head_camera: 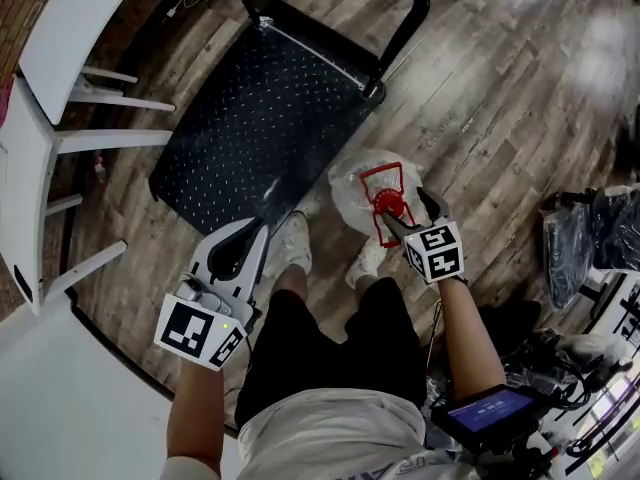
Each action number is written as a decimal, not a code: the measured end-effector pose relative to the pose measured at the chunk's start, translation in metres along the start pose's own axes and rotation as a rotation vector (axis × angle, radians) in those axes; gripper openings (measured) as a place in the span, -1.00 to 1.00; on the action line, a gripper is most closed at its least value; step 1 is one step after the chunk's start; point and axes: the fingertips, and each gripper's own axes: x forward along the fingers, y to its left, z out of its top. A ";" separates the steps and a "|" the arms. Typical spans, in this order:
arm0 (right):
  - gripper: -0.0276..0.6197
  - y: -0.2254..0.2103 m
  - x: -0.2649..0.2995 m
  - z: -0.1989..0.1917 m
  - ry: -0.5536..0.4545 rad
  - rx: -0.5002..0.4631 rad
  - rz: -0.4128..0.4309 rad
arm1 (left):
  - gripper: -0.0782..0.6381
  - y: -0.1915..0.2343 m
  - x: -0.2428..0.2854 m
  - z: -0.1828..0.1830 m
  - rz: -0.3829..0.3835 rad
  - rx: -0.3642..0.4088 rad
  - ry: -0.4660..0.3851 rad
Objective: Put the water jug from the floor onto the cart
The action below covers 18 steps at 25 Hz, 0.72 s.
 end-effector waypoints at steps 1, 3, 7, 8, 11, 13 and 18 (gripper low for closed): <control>0.17 0.001 0.009 -0.011 0.028 -0.013 0.005 | -0.74 0.002 -0.002 -0.007 0.011 -0.007 0.009; 0.17 0.004 0.027 -0.029 0.081 -0.051 0.010 | -0.74 0.008 -0.005 -0.023 0.034 -0.025 0.029; 0.17 0.005 0.059 -0.054 0.155 -0.085 0.000 | -0.74 0.021 -0.009 -0.042 0.069 -0.052 0.045; 0.17 0.006 0.063 -0.058 0.168 -0.085 -0.005 | -0.74 0.023 -0.011 -0.043 0.075 -0.056 0.044; 0.17 0.010 0.070 -0.064 0.189 -0.107 -0.022 | -0.74 0.027 -0.017 -0.047 0.089 -0.066 0.045; 0.17 0.009 0.072 -0.067 0.202 -0.109 -0.038 | -0.74 0.029 -0.019 -0.048 0.096 -0.073 0.044; 0.16 0.000 0.078 -0.074 0.230 -0.070 -0.091 | -0.74 0.033 -0.020 -0.048 0.101 -0.078 0.039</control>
